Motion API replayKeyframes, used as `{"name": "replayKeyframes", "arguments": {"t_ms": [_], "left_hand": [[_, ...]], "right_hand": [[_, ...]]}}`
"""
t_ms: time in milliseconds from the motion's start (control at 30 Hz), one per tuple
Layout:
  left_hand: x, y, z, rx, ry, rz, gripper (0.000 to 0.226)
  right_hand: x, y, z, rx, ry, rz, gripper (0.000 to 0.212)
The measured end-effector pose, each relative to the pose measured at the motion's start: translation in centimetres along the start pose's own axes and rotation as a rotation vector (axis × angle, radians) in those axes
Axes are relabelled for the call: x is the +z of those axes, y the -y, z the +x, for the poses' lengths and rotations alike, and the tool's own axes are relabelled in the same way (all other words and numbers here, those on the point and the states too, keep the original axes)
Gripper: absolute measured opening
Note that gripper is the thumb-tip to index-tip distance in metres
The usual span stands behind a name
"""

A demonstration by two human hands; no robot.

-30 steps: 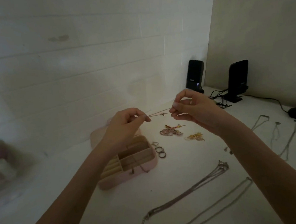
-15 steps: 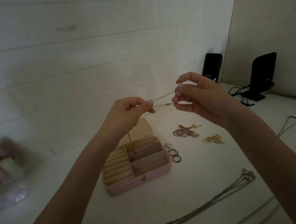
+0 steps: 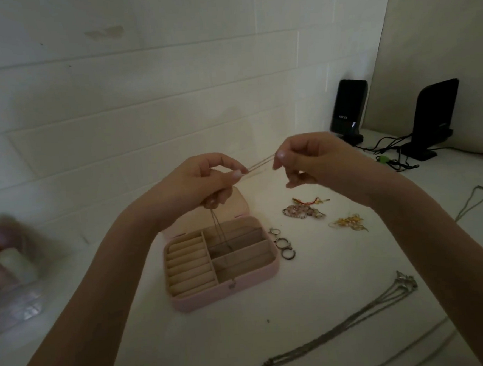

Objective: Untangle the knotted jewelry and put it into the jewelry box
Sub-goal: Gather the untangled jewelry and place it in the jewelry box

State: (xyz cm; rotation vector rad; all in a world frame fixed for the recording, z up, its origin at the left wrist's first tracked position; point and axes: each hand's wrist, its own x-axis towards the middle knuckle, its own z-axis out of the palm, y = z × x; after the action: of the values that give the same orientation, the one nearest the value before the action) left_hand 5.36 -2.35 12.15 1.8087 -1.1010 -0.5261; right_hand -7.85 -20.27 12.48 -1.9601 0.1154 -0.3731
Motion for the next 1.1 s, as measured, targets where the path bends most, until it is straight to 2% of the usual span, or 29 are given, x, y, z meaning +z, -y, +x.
{"name": "replayKeyframes", "arguments": {"t_ms": [100,200,300,433,633,733,933,1033,1100], "left_hand": [[-0.8,0.7,-0.4,-0.023,0.137,0.025,0.018],[-0.9,1.1,-1.1,-0.047,0.228,-0.051,0.020],[-0.8,1.6,-1.7,-0.070,0.231,-0.046,0.016],[-0.3,1.9,-2.9,-0.085,0.264,-0.040,0.014],[1.3,2.9,-4.2,-0.125,0.143,-0.087,0.014],[1.6,3.6,-4.9,-0.132,0.108,-0.059,0.010],[1.3,3.8,-5.3,-0.085,0.057,0.339,0.010],[1.1,4.0,-5.4,-0.111,0.044,0.471,0.022],[1.1,4.1,-5.3,-0.126,-0.016,0.376,0.038]], "right_hand": [[-0.4,-0.3,0.1,0.014,-0.032,0.162,0.021],[-0.6,-0.1,0.3,-0.006,-0.104,0.368,0.023],[-1.0,-0.1,0.4,-0.036,-0.150,0.523,0.022],[-0.1,0.1,0.2,-0.051,-0.090,0.557,0.017],[1.3,1.0,-0.1,-0.085,-0.065,0.520,0.015],[2.0,0.8,-0.2,-0.073,-0.034,0.421,0.014],[3.6,0.2,-0.3,-0.018,0.135,0.081,0.011],[4.5,0.0,-0.3,-0.009,0.208,-0.022,0.009],[5.0,-0.2,-0.2,-0.007,0.239,-0.040,0.008]]}}
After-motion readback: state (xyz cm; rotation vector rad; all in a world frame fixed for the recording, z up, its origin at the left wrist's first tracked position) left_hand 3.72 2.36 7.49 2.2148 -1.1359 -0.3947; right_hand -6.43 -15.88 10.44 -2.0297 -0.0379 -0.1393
